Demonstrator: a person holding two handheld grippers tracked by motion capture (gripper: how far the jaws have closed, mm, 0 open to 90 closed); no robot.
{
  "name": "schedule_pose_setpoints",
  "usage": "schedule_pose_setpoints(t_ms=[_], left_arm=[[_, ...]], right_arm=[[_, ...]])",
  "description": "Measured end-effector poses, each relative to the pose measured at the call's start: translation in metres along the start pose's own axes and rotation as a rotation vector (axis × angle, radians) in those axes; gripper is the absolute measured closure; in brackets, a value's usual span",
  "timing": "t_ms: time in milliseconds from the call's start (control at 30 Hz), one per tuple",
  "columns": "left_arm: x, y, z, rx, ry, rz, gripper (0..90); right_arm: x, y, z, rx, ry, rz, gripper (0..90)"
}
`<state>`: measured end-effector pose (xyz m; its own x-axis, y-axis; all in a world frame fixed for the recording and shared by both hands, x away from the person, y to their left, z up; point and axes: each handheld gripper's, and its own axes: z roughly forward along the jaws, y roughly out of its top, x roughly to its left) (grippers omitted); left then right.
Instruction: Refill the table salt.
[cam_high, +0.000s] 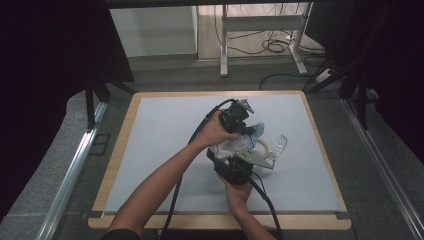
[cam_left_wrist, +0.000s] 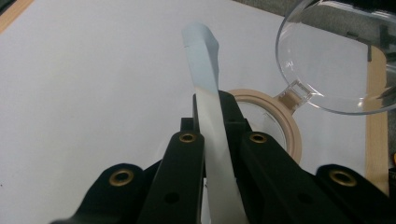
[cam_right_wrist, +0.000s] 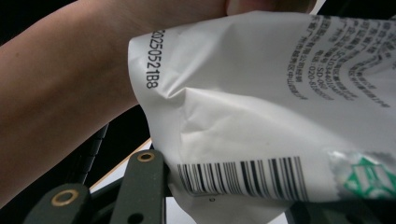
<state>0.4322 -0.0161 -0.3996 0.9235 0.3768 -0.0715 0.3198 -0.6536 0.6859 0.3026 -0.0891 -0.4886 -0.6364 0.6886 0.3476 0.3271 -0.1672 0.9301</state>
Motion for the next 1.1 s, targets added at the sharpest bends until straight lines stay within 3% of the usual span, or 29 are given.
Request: schedule_pose_setpoints(t_ms=[1100], left_arm=[[-0.0002, 0.0023, 0.0044, 0.005, -0.005, 0.005, 89.2]], right_arm=[[-0.0041, 0.0004, -0.0029, 0.005, -0.004, -0.002, 62.5]])
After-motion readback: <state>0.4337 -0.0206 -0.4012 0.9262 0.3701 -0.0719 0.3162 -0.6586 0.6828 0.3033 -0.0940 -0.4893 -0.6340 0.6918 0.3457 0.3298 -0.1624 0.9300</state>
